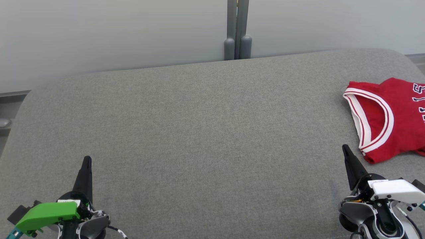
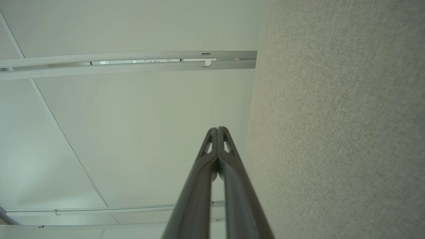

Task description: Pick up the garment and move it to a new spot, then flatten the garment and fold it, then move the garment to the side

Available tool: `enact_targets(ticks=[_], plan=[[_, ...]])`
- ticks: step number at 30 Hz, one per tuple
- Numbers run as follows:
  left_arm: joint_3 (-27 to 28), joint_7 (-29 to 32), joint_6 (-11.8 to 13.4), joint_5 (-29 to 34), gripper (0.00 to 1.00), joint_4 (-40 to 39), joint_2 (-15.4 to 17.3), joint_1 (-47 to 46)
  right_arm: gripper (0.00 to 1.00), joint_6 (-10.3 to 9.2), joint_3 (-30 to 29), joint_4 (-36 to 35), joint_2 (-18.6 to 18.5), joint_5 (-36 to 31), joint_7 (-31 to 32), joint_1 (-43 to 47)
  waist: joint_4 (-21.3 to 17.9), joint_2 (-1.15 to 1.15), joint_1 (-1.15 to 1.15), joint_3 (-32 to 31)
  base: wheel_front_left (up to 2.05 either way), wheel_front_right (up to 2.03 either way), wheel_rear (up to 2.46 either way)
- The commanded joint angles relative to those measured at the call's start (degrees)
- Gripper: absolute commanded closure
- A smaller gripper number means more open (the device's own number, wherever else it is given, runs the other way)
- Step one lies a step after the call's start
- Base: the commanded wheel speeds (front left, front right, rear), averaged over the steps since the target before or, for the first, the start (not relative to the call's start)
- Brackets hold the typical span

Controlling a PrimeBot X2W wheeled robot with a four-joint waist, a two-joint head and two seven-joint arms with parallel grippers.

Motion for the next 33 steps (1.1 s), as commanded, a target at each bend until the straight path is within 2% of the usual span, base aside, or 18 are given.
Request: enact_targets(ticks=[1, 33], plan=[[0.13, 0.19, -0.32, -0.02, 1.0, -0.18, 0.4, -0.82, 1.0, 0.01, -0.09, -0.27, -0.26, 0.41, 0.2, 0.44, 0.0, 0.0, 0.0, 0.0, 0.0, 0.0, 0.0], [0.12, 0.19, -0.32, -0.02, 1.0, -0.19, 0.39, -0.81, 1.0, 0.01, -0.08, -0.27, -0.26, 0.37, 0.19, 0.44, 0.0, 0.0, 0.0, 0.0, 0.0, 0.0, 0.0]])
